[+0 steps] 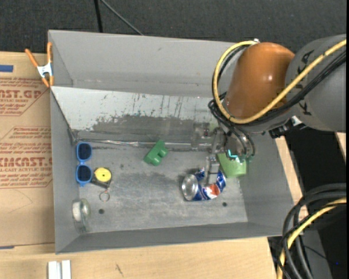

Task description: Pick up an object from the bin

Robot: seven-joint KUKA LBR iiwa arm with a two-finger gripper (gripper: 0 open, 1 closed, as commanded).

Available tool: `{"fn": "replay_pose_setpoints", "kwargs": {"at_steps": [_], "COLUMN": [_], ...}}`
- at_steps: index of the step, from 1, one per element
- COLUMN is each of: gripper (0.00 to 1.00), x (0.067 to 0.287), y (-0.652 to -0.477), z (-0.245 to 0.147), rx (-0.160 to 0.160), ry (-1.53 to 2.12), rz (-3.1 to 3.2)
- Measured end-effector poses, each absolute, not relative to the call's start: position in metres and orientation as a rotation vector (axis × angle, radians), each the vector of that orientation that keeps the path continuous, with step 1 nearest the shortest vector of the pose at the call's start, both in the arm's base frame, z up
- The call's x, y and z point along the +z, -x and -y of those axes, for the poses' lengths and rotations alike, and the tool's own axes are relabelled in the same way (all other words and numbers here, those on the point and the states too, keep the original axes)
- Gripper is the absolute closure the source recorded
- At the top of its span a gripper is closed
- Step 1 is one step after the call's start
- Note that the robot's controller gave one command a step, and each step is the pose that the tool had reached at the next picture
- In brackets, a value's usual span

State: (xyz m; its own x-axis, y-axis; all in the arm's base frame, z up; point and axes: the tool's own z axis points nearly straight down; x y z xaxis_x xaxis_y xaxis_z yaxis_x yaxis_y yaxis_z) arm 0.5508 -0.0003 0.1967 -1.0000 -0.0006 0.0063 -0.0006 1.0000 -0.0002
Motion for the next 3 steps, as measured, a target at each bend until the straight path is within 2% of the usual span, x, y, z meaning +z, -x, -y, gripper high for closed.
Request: {"fn": "replay_pose_setpoints", "kwargs": {"at_steps": [1,2,3], "gripper": [0.0,1.0,1.0], "x": [0.066,0.071,0.204], "y": [-0.562,-0.565,-0.547], "z": [0.062,0.061,0.097], "rx": [0.001,0.0,0.002], "ry": [0.308,0.305,0.371], "rz": [3.12,3.131,3.129]}}
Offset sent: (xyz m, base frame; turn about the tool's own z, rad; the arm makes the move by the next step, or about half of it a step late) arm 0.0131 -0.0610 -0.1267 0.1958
